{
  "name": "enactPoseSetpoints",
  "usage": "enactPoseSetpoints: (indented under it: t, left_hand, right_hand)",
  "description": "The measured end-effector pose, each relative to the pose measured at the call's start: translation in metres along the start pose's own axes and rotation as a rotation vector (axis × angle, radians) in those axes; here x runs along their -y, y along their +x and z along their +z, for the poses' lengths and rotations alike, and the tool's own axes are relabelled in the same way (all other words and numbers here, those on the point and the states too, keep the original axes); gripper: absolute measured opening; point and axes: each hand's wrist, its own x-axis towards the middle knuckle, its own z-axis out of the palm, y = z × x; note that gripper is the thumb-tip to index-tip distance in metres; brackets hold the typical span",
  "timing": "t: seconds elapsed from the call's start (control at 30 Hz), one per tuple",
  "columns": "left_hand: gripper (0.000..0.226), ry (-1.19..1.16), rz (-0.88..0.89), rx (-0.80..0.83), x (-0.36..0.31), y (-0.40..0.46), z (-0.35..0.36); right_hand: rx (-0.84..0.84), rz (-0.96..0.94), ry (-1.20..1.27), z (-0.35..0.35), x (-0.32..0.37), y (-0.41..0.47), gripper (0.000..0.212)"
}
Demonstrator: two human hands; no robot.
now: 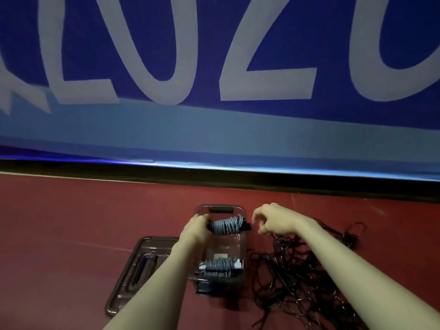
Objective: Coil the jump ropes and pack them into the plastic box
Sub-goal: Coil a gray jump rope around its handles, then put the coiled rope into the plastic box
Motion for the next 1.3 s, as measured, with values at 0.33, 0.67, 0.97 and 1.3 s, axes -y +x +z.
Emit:
enactPoseSetpoints:
  t: [0.33, 0.67, 0.97, 1.3]
  left_hand:
    - [0.039, 0.503, -0.081, -0.018, 0.043, 0.067, 0.051]
    - [0.058, 0.454, -0.008, 0.174, 0.064, 0.107, 0.113]
    - [0.058, 0.377, -0.048, 0.206, 0.096, 0.111, 0.141]
    - [0.063, 0.393, -0.139, 0.297, 0.092, 0.109, 0.153]
  right_hand:
    - [-0.019, 0.279, 0.374, 0.100, -0.050, 0.079, 0.045]
    - [0.144, 0.327, 0.717, 0.108, -0.057, 0.101, 0.019]
    - [0.265, 0.337, 0.751, 0.103, -0.063, 0.111, 0.034]
    - [0.167, 0.342, 0.738, 0.110, -0.068, 0.112, 0.054]
